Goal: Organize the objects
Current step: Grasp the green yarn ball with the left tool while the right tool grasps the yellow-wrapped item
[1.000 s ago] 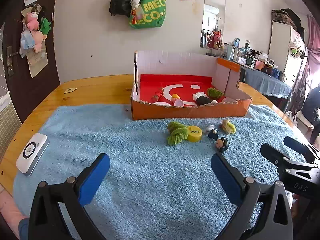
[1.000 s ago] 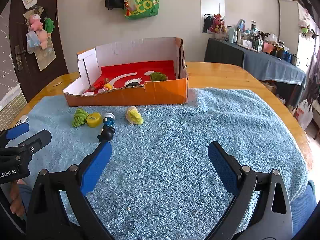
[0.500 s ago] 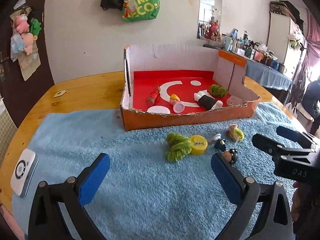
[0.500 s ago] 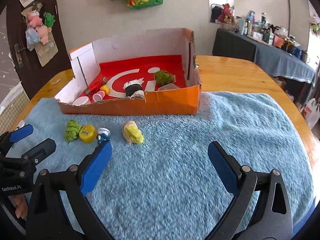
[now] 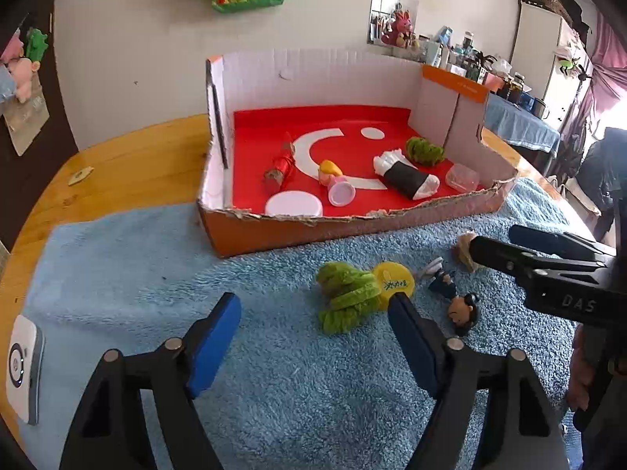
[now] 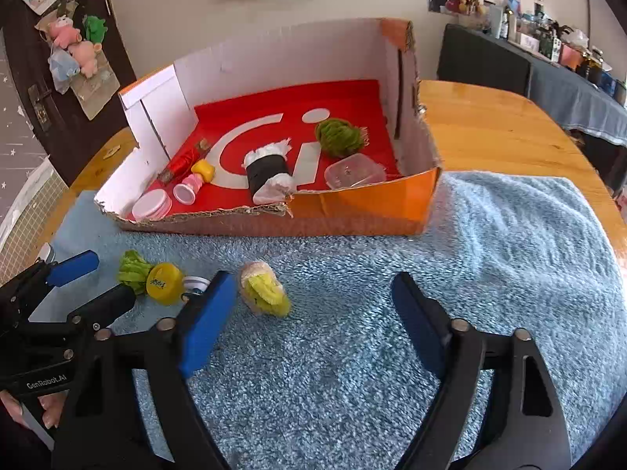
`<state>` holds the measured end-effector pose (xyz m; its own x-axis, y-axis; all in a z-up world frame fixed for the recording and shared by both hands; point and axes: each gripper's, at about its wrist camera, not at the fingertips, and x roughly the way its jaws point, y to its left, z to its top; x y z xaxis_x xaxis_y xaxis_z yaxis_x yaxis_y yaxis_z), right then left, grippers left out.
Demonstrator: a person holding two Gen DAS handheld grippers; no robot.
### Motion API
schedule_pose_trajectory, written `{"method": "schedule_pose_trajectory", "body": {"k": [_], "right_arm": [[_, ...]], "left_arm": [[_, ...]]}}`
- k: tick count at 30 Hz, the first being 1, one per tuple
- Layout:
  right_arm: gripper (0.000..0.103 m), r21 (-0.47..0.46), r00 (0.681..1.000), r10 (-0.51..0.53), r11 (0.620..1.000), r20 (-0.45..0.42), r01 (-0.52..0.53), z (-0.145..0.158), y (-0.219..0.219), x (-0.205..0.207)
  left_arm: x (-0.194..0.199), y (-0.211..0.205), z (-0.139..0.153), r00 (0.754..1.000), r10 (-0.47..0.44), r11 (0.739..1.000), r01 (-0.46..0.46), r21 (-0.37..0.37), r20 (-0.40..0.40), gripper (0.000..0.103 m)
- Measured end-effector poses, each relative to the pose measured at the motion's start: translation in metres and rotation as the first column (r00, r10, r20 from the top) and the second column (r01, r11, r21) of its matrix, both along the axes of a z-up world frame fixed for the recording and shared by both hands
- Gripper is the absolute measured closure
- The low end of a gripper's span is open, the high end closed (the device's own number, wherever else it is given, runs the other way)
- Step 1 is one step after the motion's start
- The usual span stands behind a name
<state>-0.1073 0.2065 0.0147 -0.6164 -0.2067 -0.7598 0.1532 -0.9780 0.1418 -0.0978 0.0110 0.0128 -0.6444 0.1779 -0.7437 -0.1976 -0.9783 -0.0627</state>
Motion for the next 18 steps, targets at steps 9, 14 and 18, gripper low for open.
{"method": "schedule_pose_trajectory", "body": {"k": [9,14,18], "right_arm": [[0.045,0.025,0.999,0.046,0.999,0.012,-0.046,-0.004,-0.01,-0.003],[0.067,0.042,0.997,0.079,0.996,0.008,-0.079,-0.004,-0.015,0.0],[0.082,0.049,0.994,0.112,0.993,0.008,-0.112,-0.004,-0.021,0.002]], "left_arm": [[-0.006,0.003,-0.008,0.999,-0.036,0.999,0.036,0.014,0.04,0.045],[-0.007,0.006,-0.008,0.998,-0.049,0.999,0.049,0.008,0.042,0.058],[-0.005,0.008,-0.008,0.997,-0.058,0.998,0.058,0.005,0.041,0.076]]}}
